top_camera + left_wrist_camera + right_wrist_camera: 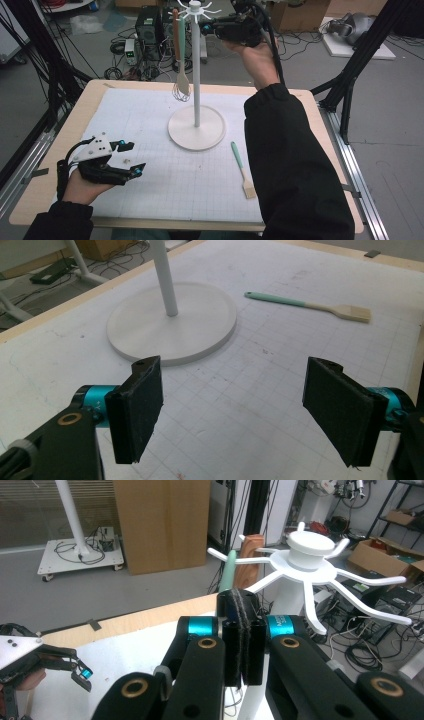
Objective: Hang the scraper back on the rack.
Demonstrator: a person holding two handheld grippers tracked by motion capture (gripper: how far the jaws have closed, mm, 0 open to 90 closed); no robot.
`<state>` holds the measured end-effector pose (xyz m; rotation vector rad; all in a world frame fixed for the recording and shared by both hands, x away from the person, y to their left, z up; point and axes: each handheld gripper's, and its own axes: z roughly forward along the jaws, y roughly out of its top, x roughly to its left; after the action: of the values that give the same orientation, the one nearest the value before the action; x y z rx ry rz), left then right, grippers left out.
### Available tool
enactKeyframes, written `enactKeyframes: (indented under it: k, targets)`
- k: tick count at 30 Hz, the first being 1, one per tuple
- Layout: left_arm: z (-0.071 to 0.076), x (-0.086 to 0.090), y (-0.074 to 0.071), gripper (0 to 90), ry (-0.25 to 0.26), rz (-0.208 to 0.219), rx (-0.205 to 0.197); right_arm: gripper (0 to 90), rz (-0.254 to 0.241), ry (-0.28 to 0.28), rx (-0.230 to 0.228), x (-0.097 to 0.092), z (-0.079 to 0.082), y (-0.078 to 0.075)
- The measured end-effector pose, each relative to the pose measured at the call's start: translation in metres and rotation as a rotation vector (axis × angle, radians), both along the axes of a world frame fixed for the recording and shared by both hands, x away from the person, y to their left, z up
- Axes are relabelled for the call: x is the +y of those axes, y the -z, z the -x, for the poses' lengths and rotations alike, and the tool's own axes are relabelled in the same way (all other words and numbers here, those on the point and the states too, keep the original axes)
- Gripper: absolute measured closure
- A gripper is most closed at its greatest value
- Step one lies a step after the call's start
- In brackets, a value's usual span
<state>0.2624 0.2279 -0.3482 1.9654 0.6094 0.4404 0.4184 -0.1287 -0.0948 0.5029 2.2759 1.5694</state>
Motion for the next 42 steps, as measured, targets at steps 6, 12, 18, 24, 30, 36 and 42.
enactKeyframes:
  k: [6, 12, 18, 24, 30, 36, 42]
  targets:
    - [0.000, 0.000, -0.001, 24.6, 0.000, 0.003, -0.001, 89.7, 0.001, 0.000, -0.003, 0.004, 0.001, 0.000]
    - [0.001, 0.000, -0.001, 24.6, -0.001, 0.003, -0.002, 89.7, 0.003, -0.007, 0.001, 0.006, 0.002, 0.000]
    - [0.001, 0.001, -0.001, 24.6, -0.002, 0.001, -0.002, 89.7, -0.002, -0.012, 0.001, 0.003, 0.004, 0.002]
    - [0.002, 0.004, 0.000, 24.6, -0.008, -0.001, -0.003, 89.4, -0.024, -0.023, 0.013, -0.004, 0.008, 0.008]
    - [0.002, 0.004, 0.000, 24.6, -0.008, 0.002, 0.001, 89.1, -0.028, -0.029, 0.028, -0.010, 0.012, 0.015]
    - [0.002, 0.006, 0.000, 24.5, -0.010, 0.002, 0.001, 86.4, -0.029, -0.039, 0.034, -0.011, 0.014, 0.020]
    - [0.002, 0.006, -0.001, 24.5, -0.014, 0.007, -0.002, 88.3, -0.033, -0.024, 0.027, -0.013, 0.010, 0.016]
